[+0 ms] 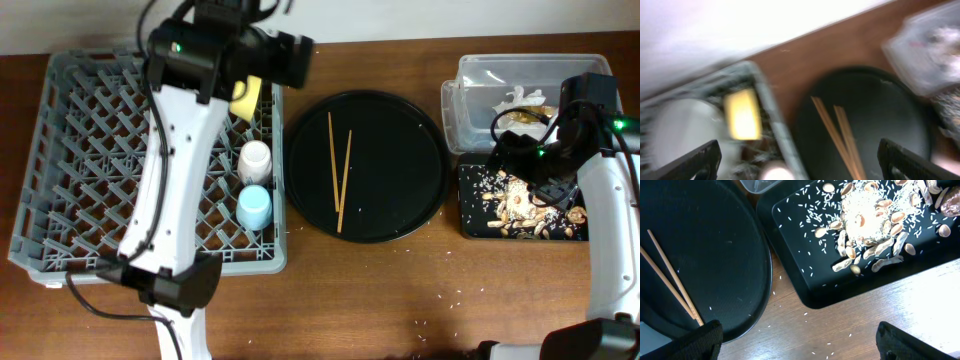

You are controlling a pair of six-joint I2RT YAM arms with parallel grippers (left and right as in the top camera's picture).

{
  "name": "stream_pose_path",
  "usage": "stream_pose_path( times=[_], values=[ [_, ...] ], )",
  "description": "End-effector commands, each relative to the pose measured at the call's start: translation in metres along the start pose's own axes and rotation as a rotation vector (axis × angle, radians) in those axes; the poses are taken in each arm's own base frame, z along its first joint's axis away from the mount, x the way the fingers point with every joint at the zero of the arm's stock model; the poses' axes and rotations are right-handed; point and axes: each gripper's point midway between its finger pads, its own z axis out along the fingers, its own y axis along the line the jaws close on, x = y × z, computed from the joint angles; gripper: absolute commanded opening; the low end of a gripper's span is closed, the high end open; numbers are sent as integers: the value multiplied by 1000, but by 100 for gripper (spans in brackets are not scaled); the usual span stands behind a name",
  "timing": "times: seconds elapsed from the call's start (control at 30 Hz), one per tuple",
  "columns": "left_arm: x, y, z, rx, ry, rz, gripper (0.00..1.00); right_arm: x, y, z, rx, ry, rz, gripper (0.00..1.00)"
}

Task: Sort waste into correct bins and load items into the dishwasher rack
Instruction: 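Move the left gripper to the chopsticks and grasp one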

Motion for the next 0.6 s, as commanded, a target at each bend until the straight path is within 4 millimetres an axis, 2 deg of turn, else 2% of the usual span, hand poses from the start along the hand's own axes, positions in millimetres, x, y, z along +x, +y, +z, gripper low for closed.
stream_pose_path(
  times=[0.0, 0.17, 0.3, 0.37, 0.4, 0.43, 0.57],
  values=[
    [46, -51, 48, 155, 208, -22, 99, -3, -1, -5, 5, -23, 5, 99],
    [105, -80, 112, 163, 428, -91, 99, -3, -1, -5, 5, -23, 5, 98],
    [132, -105, 144, 233, 524, -89, 99, -3, -1, -5, 5, -23, 5, 99],
    [140, -104, 161, 193, 538, -70, 96, -3, -1, -5, 5, -23, 5, 98],
    [144, -104, 167, 184, 546, -65, 89, -3, -1, -5, 5, -23, 5, 98],
    [152, -98, 179, 107, 567, -140, 80, -3, -1, -5, 5, -22, 5, 99],
    [175, -76, 210, -91, 607, -301, 81, -3, -1, -5, 5, -23, 5, 98]
  ],
)
